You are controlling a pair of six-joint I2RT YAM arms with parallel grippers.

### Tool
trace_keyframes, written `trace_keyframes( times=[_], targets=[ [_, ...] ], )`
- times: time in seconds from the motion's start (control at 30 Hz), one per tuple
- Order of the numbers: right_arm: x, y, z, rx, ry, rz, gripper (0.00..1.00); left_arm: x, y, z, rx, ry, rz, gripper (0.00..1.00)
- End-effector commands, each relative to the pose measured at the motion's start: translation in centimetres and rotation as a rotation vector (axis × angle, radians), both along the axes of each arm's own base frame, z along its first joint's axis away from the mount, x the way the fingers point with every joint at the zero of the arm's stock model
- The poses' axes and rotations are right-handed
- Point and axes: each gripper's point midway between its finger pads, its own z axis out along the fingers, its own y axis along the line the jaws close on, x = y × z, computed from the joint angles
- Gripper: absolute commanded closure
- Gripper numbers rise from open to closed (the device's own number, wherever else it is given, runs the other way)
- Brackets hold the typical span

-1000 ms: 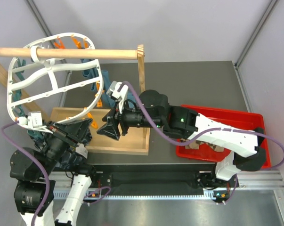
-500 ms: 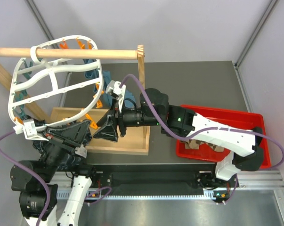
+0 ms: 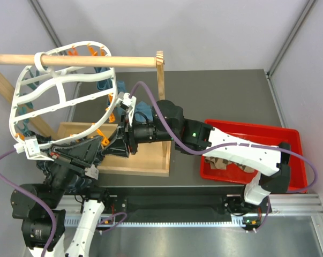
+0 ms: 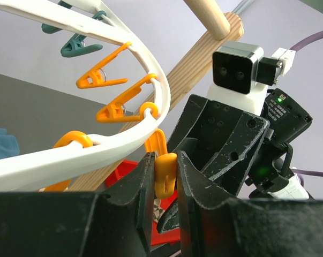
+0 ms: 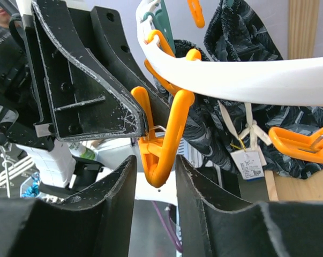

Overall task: Clip the socks to the hanger
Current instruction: Open the clamp at the hanger.

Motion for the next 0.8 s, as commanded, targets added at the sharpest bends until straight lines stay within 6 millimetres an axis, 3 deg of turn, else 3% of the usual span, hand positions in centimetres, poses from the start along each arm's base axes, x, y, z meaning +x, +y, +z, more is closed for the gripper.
trace_keyframes(
  times=[0.0,0.2,0.37,0.43,0.57,0.63,0.77],
  targets=[
    [0.1,-0.8,4.1,0.112,-0.017,0.012,0.67,-0.8,-0.1,1.7,-0.004,-0.078,-0.012,1.00],
    [0.5,-0.7,4.1,0.115,-0.002,0.006,0.76,-1.1,-0.2,2.0,-0.002,-0.085,-0.019,1.00],
    [0.9,-0.5,4.4,0.100,-0.004,-0.011,0.98,-1.2,-0.1,1.5,0.003,-0.052,-0.010,0.99],
    [1.4,-0.3,4.1,0.078,-0.017,-0.033,1.00,-0.8,0.2,1.2,0.006,-0.017,0.008,0.96],
    [2.4,-0.2,3.2,0.045,-0.060,-0.086,1.00,-0.3,1.1,0.5,-0.005,0.101,0.069,0.79],
    [3.0,-0.2,2.8,0.025,-0.106,-0.119,1.00,0.0,1.8,-1.1,-0.019,0.212,0.113,0.62],
    [4.7,0.1,1.9,-0.016,-0.209,-0.223,1.00,0.1,2.0,-1.1,-0.053,0.312,0.126,0.50]
  ],
)
